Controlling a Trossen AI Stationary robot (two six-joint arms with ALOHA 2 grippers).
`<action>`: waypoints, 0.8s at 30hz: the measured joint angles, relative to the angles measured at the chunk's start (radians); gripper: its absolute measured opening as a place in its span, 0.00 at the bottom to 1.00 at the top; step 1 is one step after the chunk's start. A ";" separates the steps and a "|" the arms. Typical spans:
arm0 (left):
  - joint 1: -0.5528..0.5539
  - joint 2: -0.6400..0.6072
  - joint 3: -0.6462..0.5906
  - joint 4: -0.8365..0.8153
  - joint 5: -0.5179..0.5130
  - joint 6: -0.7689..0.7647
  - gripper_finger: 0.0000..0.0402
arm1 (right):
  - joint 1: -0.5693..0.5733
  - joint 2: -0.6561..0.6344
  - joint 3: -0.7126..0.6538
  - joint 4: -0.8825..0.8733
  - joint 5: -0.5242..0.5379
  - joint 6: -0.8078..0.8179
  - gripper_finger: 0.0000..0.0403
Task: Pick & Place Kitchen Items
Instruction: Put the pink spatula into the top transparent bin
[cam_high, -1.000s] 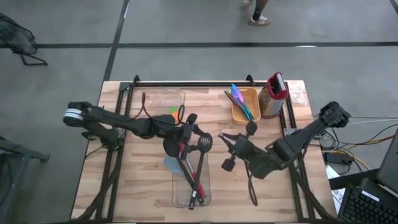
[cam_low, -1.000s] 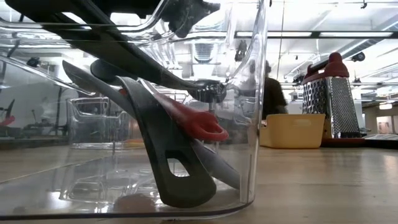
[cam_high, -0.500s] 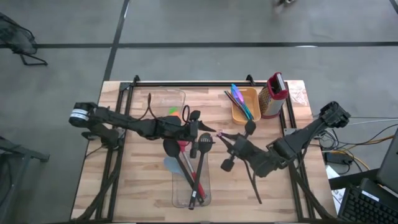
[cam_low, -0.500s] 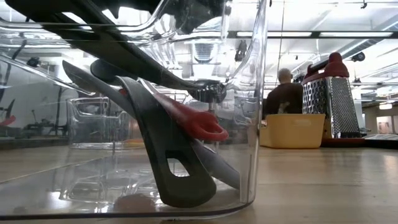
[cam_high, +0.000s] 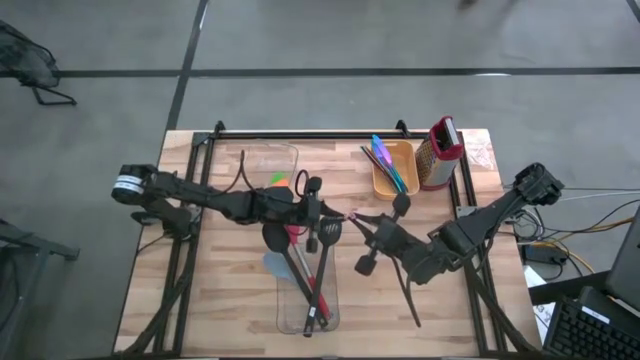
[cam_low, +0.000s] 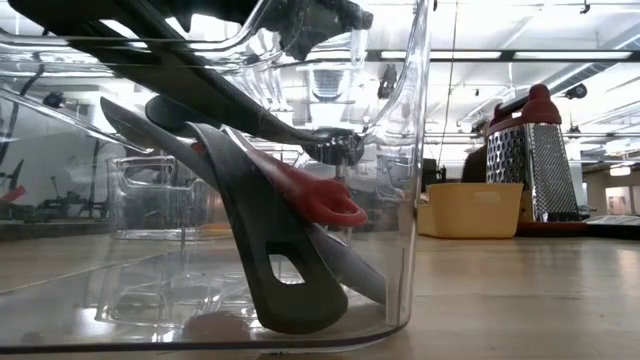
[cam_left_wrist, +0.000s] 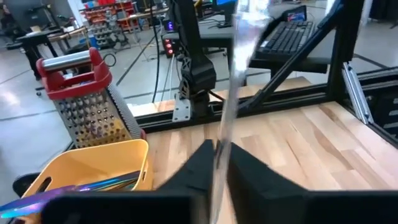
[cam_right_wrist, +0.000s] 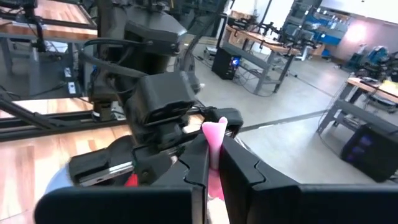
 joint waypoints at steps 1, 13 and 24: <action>0.000 0.000 0.000 0.000 0.002 0.008 0.06 | 0.000 0.000 0.000 0.000 0.002 0.000 0.05; 0.000 -0.039 -0.002 -0.078 0.009 -0.003 0.04 | 0.000 0.000 -0.004 -0.003 -0.051 0.015 0.22; 0.017 -0.257 -0.001 -0.416 -0.231 -0.049 0.05 | 0.002 0.001 -0.018 -0.040 -0.031 0.011 0.55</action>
